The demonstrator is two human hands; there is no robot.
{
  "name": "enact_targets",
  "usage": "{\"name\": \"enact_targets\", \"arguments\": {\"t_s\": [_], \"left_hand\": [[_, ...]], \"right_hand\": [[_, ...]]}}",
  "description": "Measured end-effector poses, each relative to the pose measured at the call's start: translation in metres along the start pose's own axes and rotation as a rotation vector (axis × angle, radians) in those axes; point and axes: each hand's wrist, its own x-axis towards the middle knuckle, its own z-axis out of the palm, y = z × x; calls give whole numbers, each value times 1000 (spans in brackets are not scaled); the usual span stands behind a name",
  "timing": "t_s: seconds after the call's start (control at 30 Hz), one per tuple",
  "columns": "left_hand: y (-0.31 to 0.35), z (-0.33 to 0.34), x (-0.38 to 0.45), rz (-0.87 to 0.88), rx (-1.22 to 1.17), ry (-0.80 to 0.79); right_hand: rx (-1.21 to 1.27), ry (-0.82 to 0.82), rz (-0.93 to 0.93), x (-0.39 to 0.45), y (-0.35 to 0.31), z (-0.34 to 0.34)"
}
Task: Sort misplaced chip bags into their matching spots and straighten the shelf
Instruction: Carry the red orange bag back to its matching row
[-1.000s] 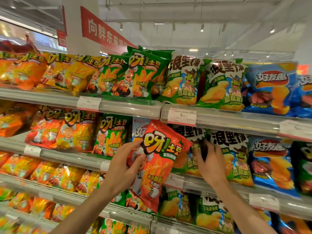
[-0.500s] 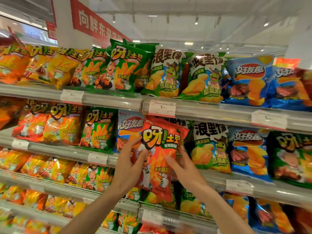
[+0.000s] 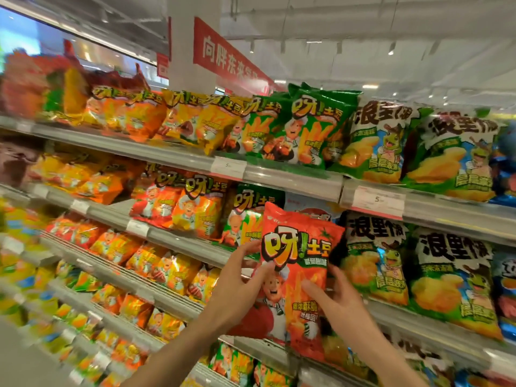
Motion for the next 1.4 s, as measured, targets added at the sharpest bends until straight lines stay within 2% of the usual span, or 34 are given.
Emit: {"name": "enact_targets", "arguments": {"t_s": [0.13, 0.37, 0.57, 0.7, 1.03, 1.27, 1.4], "left_hand": [[-17, -82, 5, -33, -35, 15], [-62, -221, 11, -54, 2, 131], [-92, -308, 25, -92, 25, 226], [-114, -348, 49, -96, 51, 267], [-175, -431, 161, -133, 113, 324], [-205, -474, 225, -173, 134, 334], [-214, -489, 266, -179, 139, 289]], "right_hand": [[16, -58, 4, 14, -26, 78], [14, -183, -28, 44, -57, 218], [38, -323, -34, 79, -83, 308], [-10, -343, -51, 110, -96, 353], [-208, -263, -147, 225, -128, 449], [-420, -114, -286, 276, -152, 501], [-488, -23, -334, 296, -154, 515]]}}
